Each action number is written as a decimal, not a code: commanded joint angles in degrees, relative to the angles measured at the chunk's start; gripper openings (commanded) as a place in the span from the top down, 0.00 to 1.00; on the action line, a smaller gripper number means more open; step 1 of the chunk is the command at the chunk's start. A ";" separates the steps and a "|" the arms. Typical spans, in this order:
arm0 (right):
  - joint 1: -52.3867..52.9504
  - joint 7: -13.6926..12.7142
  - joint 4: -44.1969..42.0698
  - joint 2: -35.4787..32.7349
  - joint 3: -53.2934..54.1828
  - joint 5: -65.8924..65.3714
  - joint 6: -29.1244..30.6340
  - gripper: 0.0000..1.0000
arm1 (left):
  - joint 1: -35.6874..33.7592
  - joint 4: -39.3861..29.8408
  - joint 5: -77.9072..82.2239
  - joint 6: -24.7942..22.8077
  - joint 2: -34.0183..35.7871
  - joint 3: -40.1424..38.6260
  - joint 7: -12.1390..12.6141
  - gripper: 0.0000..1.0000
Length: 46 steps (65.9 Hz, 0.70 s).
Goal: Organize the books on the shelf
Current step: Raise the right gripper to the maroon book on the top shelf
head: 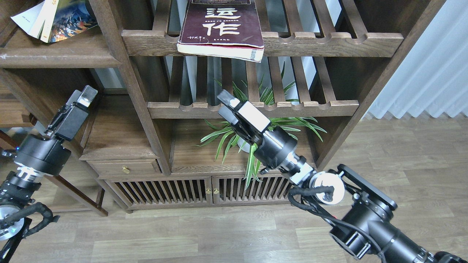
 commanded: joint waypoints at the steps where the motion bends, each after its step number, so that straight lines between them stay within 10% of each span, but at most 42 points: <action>1: 1.75 -0.08 -0.42 2.44 2.00 0.04 -2.63 0.01 | 0.12 -0.07 -0.09 0.00 0.17 -0.31 0.00 0.07; 46: 10.63 -0.08 -7.89 5.96 8.42 0.04 -11.87 0.01 | 0.83 0.19 -0.09 0.00 -0.27 -2.94 -0.09 0.05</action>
